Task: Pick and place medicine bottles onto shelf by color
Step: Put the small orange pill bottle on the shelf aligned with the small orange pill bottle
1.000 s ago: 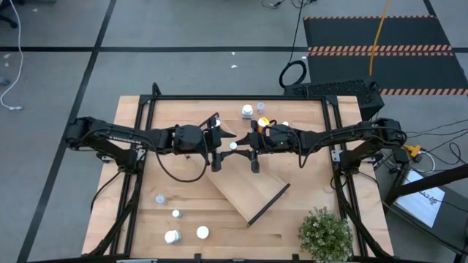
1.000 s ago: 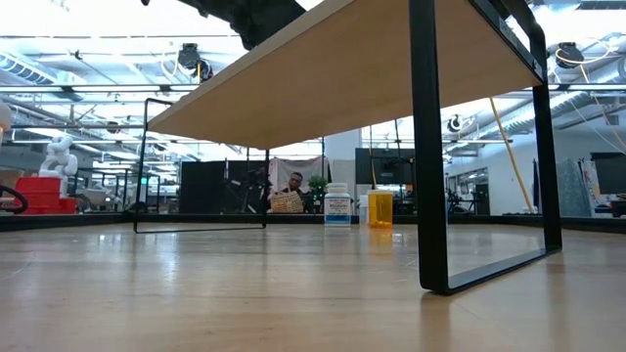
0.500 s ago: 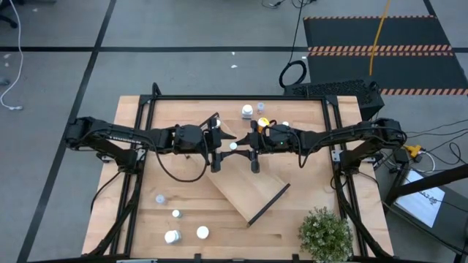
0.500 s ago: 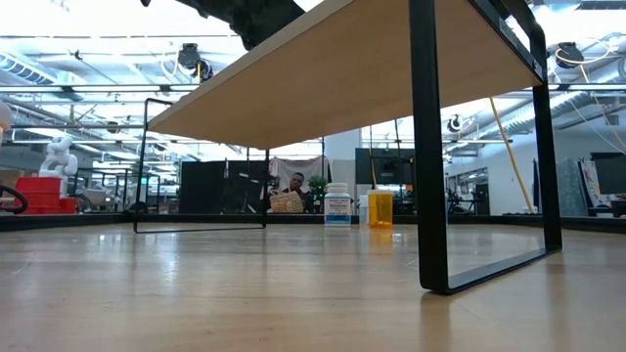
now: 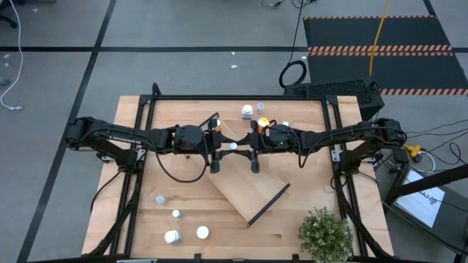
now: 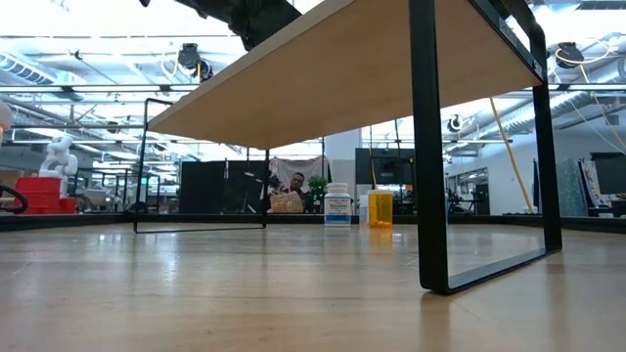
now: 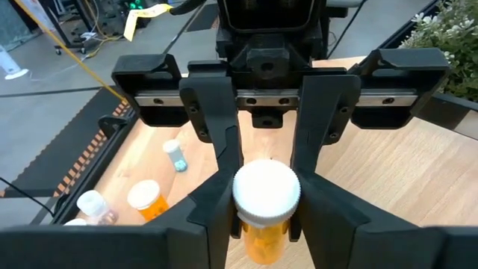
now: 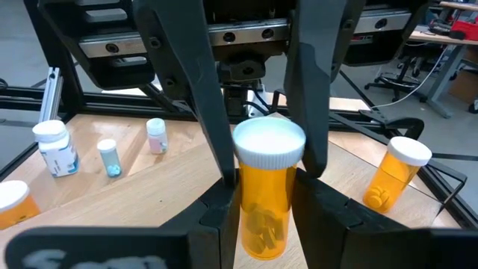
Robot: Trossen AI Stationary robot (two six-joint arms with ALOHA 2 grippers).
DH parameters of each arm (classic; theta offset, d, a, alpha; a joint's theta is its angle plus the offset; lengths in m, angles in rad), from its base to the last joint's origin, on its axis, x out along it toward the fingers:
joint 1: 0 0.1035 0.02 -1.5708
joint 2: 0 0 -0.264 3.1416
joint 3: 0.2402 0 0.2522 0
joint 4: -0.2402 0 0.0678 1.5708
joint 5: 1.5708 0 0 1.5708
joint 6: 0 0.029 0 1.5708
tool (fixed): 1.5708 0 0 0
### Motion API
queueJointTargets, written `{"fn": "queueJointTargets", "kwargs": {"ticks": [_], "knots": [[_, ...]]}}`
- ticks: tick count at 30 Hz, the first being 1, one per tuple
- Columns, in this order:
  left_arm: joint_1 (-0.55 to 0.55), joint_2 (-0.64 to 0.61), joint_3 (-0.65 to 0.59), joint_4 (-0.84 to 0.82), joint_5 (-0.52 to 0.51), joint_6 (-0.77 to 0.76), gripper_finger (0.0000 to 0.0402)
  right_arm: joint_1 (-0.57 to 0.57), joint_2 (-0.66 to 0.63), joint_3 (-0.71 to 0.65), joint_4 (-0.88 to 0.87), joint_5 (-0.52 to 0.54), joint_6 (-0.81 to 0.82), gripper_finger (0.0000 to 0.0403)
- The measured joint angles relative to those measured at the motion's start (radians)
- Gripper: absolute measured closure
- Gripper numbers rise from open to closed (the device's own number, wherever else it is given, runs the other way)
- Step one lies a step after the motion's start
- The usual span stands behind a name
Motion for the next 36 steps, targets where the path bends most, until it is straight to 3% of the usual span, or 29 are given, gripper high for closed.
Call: {"fn": "queueJointTargets", "kwargs": {"ticks": [22,36], "knots": [[0.000,0.000,0.000,-0.001,0.026,-0.003,0.0266,0.000,0.000,0.000,0.002,-0.005,0.001,0.0295],[-0.001,-0.012,0.000,-0.038,0.033,-0.015,0.0266,0.000,0.000,0.000,-0.003,-0.002,0.023,0.0166]]}}
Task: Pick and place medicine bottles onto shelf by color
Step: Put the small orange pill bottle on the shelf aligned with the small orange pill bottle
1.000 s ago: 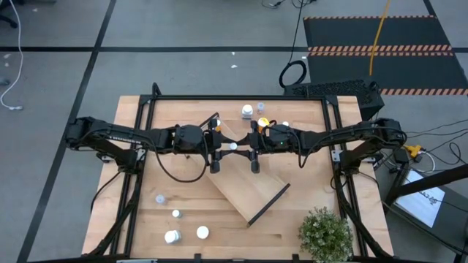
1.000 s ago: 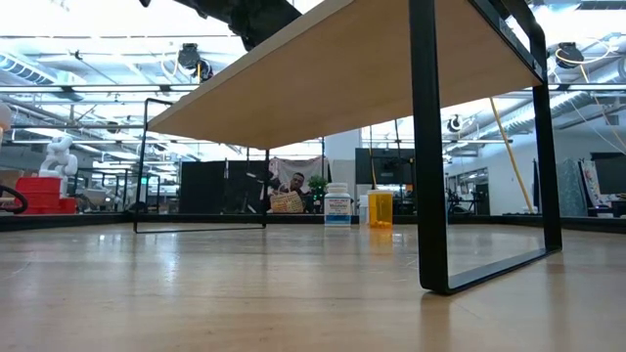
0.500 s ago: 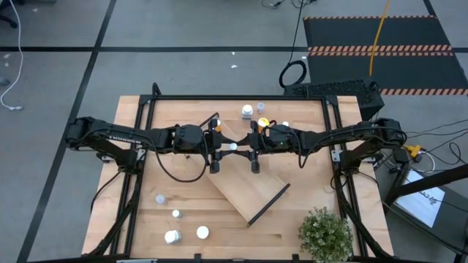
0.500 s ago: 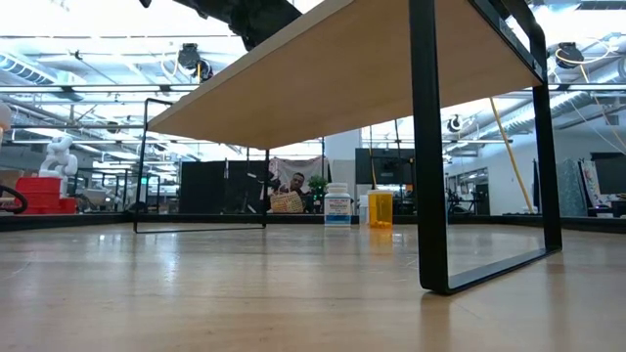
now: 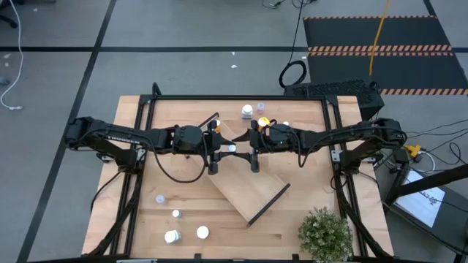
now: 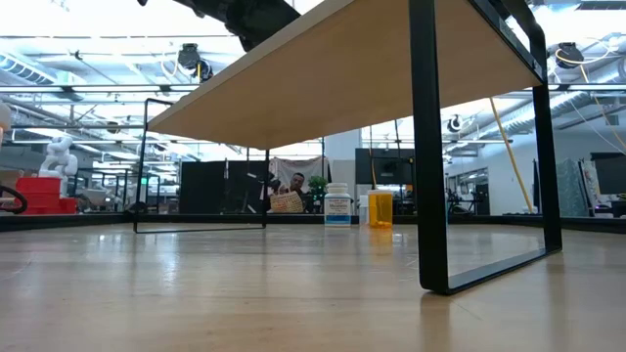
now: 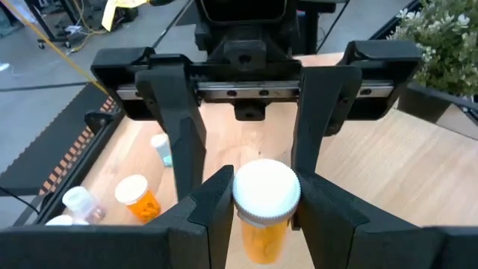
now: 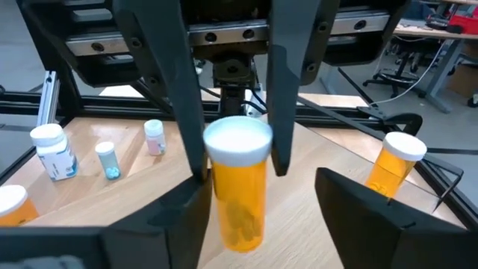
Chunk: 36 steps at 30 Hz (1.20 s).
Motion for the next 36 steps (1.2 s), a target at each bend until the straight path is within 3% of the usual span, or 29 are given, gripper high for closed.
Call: {"fn": "queueJointTargets", "kwargs": {"ticks": [8,24,31,36], "knots": [[0.001,-0.032,-0.001,-0.071,-0.022,-0.006,0.0266,0.000,-0.004,0.000,-0.030,-0.005,0.002,0.0137],[-0.002,-0.236,-0.002,-0.437,-0.283,-0.229,0.0266,0.000,-0.004,0.000,-0.100,-0.003,-0.041,0.0133],[-0.024,-0.258,-0.106,-0.428,-0.421,-0.344,0.0265,0.000,-0.004,0.000,-0.111,-0.002,-0.070,0.0133],[-0.040,-0.258,-0.193,-0.304,-0.498,-0.371,0.0265,0.000,-0.004,0.000,-0.112,-0.002,-0.071,0.0133]]}}
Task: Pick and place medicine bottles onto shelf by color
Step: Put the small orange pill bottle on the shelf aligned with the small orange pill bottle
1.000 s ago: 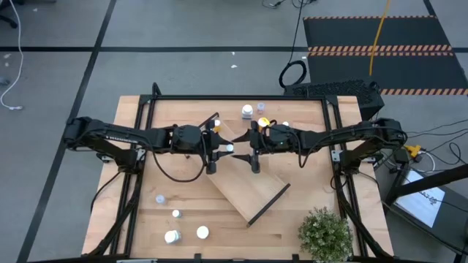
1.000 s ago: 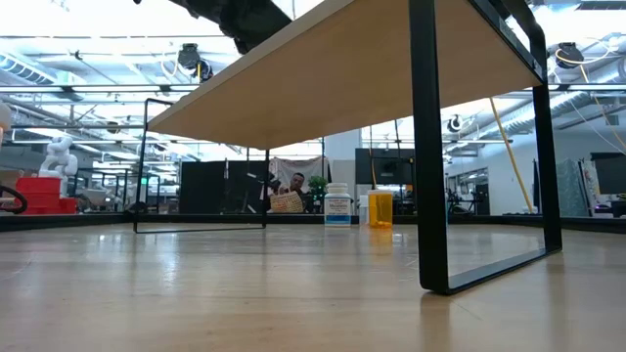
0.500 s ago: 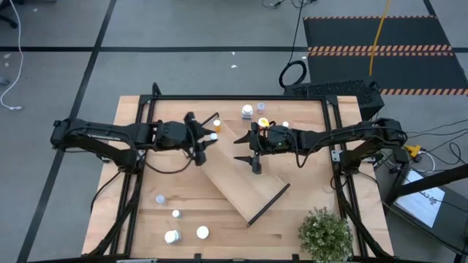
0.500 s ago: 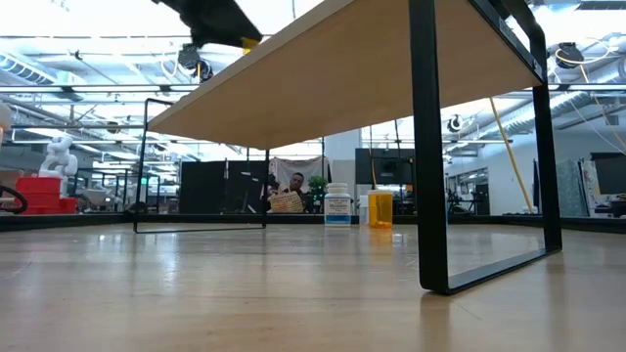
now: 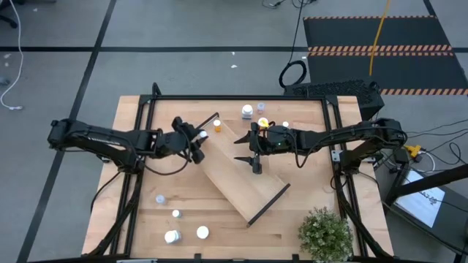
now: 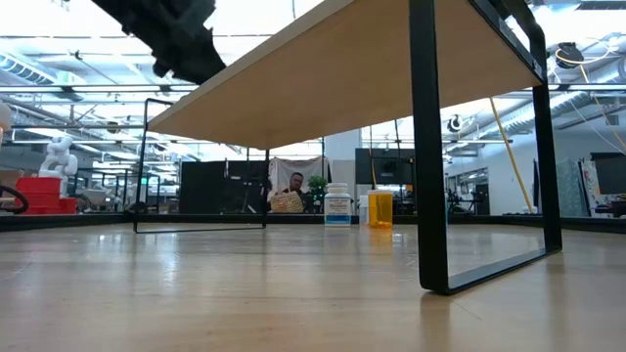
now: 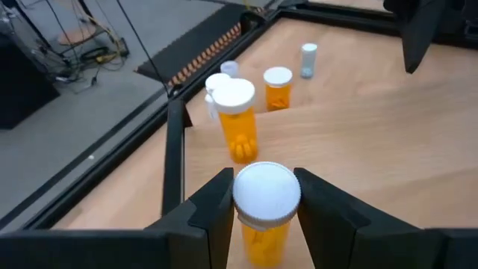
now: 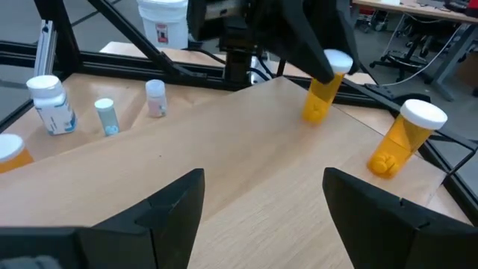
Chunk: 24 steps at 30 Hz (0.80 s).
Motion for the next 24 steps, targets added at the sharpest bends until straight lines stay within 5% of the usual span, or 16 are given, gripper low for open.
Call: {"fn": "queueJointTargets", "kwargs": {"ticks": [24], "knots": [[-0.031,-0.040,-0.046,0.001,-0.034,-0.017,0.0265,0.000,0.000,0.000,-0.004,0.000,-0.003,0.0133]]}}
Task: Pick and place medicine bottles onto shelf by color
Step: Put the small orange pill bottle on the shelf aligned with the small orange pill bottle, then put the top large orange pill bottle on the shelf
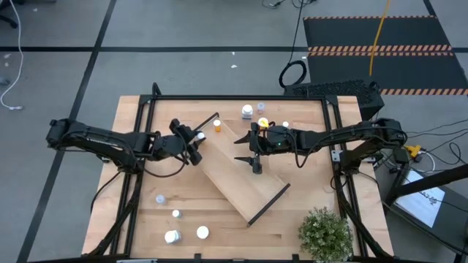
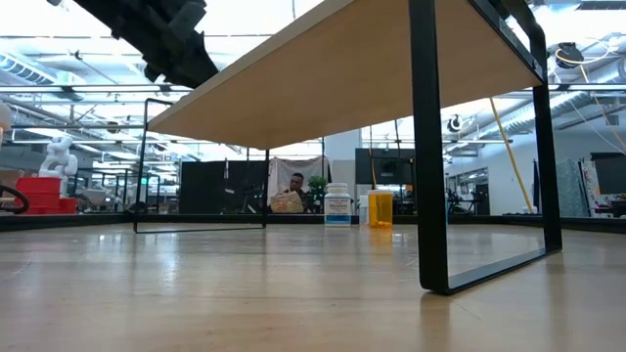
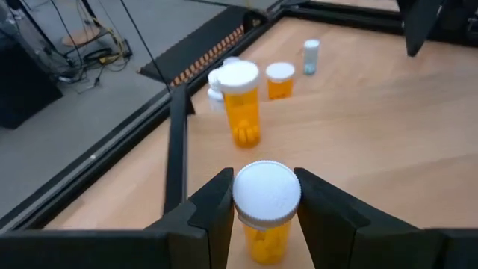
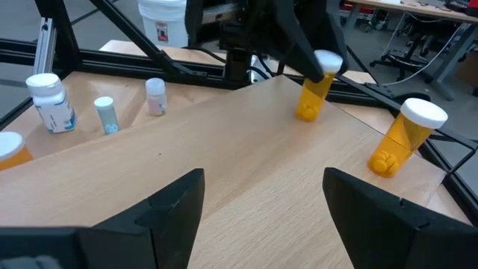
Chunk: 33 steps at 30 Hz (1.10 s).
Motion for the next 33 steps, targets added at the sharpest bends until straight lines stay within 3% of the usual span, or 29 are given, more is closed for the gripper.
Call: {"fn": "queueJointTargets", "kwargs": {"ticks": [13,26,33], "knots": [[-0.001,-0.003,0.001,-0.048,-0.004,0.004,0.0263,0.000,0.000,0.000,0.002,0.000,0.002,0.0133],[0.000,-0.005,0.001,-0.043,-0.002,0.011,0.0186,0.000,0.000,0.000,0.002,0.000,0.003,0.0133],[0.000,-0.031,0.001,-0.011,-0.023,0.061,0.0172,0.000,0.000,0.000,0.002,0.000,0.003,0.0133]]}}
